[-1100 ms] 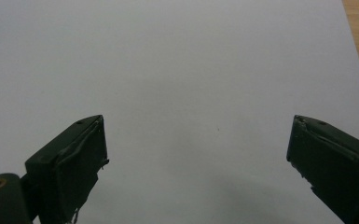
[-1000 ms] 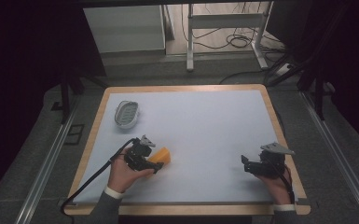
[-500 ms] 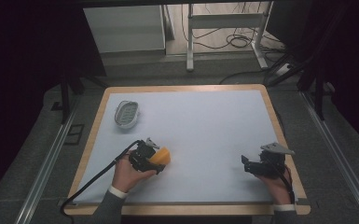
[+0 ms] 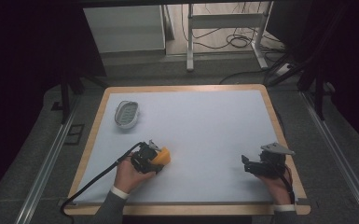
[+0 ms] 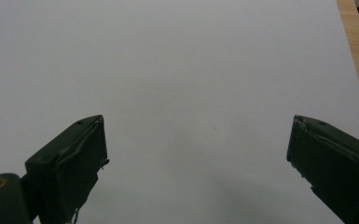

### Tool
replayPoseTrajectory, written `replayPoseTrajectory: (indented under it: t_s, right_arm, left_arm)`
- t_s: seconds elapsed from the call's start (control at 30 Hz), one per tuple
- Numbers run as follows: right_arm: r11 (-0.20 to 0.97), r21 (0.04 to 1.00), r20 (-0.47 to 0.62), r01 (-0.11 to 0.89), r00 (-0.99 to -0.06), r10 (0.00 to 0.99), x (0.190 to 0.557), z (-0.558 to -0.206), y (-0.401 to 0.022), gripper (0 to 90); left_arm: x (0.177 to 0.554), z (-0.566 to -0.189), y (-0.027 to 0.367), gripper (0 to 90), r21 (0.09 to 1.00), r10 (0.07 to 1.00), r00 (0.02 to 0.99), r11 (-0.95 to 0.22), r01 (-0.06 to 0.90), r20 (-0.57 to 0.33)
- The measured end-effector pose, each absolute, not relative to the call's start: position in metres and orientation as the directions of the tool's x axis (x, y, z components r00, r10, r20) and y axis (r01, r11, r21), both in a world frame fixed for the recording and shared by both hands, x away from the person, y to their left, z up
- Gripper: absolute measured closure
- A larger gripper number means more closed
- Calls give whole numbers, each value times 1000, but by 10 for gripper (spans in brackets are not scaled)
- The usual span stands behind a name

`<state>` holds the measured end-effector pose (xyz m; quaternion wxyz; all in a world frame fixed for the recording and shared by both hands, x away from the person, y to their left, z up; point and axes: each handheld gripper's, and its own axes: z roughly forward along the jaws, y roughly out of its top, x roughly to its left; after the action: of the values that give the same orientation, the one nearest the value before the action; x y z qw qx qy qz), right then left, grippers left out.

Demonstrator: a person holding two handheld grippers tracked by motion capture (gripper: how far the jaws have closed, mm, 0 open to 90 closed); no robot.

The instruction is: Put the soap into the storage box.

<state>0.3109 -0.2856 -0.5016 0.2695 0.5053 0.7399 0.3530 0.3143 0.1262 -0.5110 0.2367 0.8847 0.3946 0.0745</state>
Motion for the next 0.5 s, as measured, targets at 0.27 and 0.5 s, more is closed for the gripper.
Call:
replayPoseTrajectory:
  t_s: [0.27, 0.5]
  right_arm:
    - [237, 797, -44, 555, -339, 940, 310, -501, -288, 49]
    - [234, 796, -45, 558, -331, 943, 310, -501, -289, 49]
  left_arm:
    - [317, -508, 130, 604, 490, 731, 679, -566, 663, -74]
    - [321, -501, 138, 604, 498, 728, 678, -555, 667, -98]
